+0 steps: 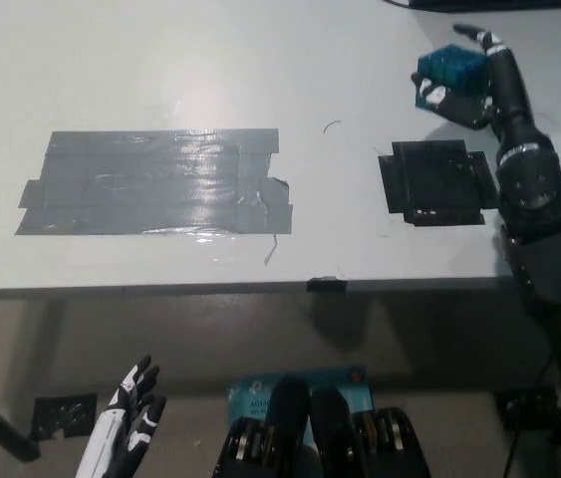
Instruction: A person hands a rubik's cube to the robot and rhe robot picks it up with its right hand and places it on the black spot on the desk infron tof it
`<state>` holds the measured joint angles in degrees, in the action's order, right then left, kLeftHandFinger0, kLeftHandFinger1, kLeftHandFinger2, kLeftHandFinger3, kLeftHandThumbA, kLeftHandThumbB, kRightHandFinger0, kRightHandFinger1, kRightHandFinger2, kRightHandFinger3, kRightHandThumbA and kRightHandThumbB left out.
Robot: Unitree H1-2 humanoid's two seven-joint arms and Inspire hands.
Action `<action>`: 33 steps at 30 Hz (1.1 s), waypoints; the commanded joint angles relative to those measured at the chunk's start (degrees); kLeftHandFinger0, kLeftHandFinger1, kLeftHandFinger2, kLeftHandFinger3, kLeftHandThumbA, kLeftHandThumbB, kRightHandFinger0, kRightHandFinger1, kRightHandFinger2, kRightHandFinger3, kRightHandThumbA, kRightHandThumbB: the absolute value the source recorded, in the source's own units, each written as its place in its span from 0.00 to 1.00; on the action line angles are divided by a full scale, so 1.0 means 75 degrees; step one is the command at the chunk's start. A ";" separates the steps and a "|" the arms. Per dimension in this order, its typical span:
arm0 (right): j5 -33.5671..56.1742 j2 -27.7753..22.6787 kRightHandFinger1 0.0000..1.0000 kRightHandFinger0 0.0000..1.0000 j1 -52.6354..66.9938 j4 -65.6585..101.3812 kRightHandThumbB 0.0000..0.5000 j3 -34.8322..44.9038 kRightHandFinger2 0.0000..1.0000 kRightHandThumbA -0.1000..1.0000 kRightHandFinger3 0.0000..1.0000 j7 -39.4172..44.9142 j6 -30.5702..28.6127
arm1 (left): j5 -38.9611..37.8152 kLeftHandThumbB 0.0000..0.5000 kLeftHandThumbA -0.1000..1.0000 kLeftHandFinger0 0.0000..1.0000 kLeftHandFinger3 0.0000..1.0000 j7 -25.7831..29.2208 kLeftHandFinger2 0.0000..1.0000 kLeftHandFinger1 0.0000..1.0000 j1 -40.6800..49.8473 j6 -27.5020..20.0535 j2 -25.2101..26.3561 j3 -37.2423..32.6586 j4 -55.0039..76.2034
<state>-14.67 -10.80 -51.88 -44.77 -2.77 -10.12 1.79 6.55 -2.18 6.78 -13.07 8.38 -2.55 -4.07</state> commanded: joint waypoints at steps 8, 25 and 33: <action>-0.0351 0.0001 0.73 0.28 -0.0231 -0.1539 0.54 -0.0474 1.00 0.00 1.00 -0.0572 -0.0974 | -0.0111 0.15 0.87 1.00 1.00 -0.0055 1.00 1.00 0.0126 0.0064 0.0059 0.0056 0.0239; 0.0070 -0.0515 1.00 1.00 -0.0069 0.1878 0.78 -0.0146 1.00 0.94 1.00 0.0562 0.0483 | 0.0033 0.21 0.83 0.99 1.00 -0.0082 1.00 1.00 0.0170 0.0069 0.0063 -0.0068 0.0285; -0.0091 -0.0758 1.00 1.00 -0.0451 0.3518 0.97 0.0040 1.00 1.00 1.00 0.0822 0.0846 | 0.0033 0.23 0.85 1.00 1.00 -0.0077 1.00 1.00 0.0023 0.0137 0.0123 -0.0029 0.0238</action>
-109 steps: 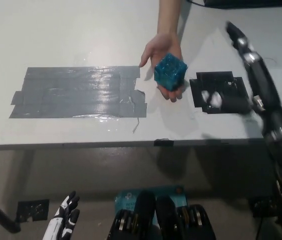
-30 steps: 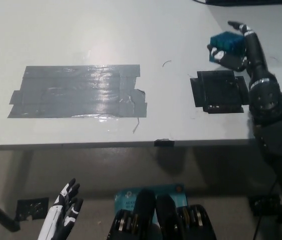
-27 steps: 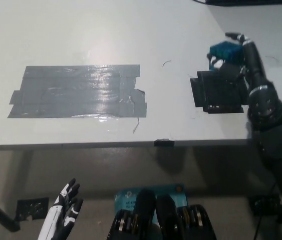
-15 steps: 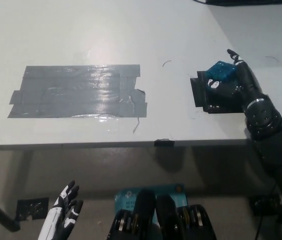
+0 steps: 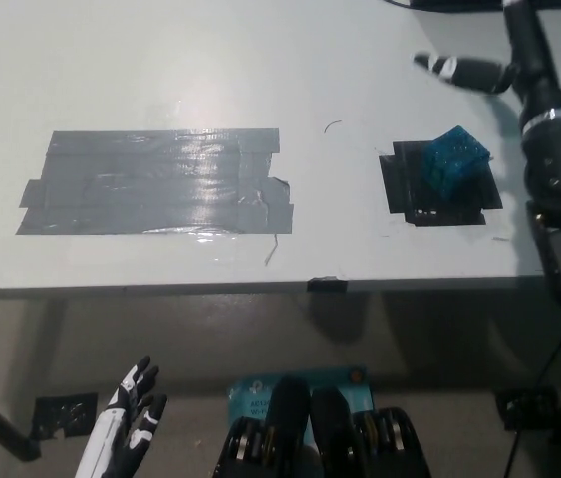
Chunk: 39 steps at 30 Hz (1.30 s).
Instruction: A person hands a rubik's cube to the robot and rhe robot picks it up with its right hand and places it on the black spot on the desk infron tof it
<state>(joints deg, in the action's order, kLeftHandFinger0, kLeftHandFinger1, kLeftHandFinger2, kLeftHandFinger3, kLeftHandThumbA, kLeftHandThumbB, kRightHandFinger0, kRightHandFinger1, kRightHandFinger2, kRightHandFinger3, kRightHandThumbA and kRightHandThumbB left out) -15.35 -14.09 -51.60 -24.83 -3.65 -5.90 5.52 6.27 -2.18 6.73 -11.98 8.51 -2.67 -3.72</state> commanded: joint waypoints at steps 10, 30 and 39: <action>0.0302 -0.0389 1.00 1.00 0.0856 0.5010 0.96 0.0170 1.00 1.00 1.00 0.1045 0.1585 | 0.0018 0.22 0.84 0.98 1.00 -0.0088 1.00 1.00 -0.0314 -0.0041 0.0153 0.0047 0.0109; 0.0326 0.0993 1.00 1.00 0.7531 0.5736 0.57 -0.0870 1.00 1.00 1.00 0.0401 -0.1265 | 0.0172 0.21 0.95 1.00 1.00 -0.0101 1.00 1.00 -0.0056 -0.0345 0.0139 -0.0146 0.0039; 0.0218 0.1056 1.00 1.00 0.7533 0.3647 0.55 -0.0976 1.00 1.00 1.00 0.0583 -0.1750 | 0.0106 0.19 1.00 1.00 1.00 -0.0110 1.00 1.00 -0.0054 -0.0505 0.0133 -0.0180 0.0003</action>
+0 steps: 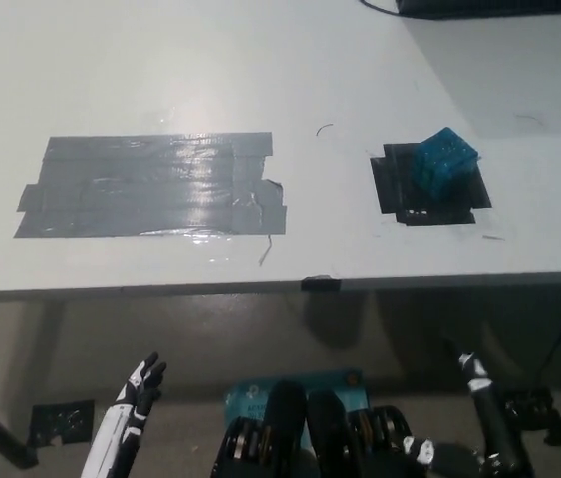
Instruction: A person hands a rubik's cube to the robot and rhe robot picks it up with its right hand and places it on the black spot on the desk infron tof it
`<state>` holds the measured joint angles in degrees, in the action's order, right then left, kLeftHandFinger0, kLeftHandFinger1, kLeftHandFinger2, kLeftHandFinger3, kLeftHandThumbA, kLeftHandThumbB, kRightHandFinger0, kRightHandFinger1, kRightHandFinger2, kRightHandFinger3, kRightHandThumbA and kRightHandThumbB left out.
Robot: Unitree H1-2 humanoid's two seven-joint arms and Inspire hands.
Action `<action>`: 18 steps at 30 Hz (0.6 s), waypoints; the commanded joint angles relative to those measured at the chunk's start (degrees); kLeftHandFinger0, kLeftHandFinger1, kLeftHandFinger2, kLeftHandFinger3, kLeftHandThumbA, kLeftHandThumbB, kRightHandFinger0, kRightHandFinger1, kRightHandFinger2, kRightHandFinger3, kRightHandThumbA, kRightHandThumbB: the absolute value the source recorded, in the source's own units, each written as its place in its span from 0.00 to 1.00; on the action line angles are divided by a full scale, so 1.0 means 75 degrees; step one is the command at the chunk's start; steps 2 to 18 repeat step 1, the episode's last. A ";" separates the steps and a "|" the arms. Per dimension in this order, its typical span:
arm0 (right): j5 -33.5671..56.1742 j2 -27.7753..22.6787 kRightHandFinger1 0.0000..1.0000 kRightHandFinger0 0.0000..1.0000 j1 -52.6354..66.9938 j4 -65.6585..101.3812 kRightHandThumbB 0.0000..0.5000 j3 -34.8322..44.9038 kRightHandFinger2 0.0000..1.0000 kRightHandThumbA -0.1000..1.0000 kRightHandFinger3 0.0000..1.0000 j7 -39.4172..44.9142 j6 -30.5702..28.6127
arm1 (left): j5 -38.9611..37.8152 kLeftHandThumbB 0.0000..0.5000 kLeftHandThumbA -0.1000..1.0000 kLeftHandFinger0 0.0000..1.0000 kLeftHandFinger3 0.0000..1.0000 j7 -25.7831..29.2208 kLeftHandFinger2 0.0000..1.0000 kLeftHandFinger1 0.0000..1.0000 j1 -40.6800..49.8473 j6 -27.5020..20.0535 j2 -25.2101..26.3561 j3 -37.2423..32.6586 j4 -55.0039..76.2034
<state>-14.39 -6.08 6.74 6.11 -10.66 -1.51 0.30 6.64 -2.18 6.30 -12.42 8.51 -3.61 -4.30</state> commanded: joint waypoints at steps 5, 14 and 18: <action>0.0097 -0.0014 1.00 1.00 -0.0258 -0.0495 0.55 -0.0035 1.00 1.00 1.00 0.0006 -0.1063 | 0.0053 0.19 1.00 1.00 1.00 -0.0111 1.00 1.00 -0.0004 -0.0448 0.0133 -0.0055 0.0081; 0.0097 -0.0014 1.00 1.00 -0.0258 -0.0495 0.55 -0.0035 1.00 1.00 1.00 0.0006 -0.1063 | 0.0053 0.19 1.00 1.00 1.00 -0.0111 1.00 1.00 -0.0004 -0.0448 0.0133 -0.0055 0.0081; 0.0097 -0.0014 1.00 1.00 -0.0258 -0.0495 0.55 -0.0035 1.00 1.00 1.00 0.0006 -0.1063 | 0.0053 0.19 1.00 1.00 1.00 -0.0111 1.00 1.00 -0.0004 -0.0448 0.0133 -0.0055 0.0081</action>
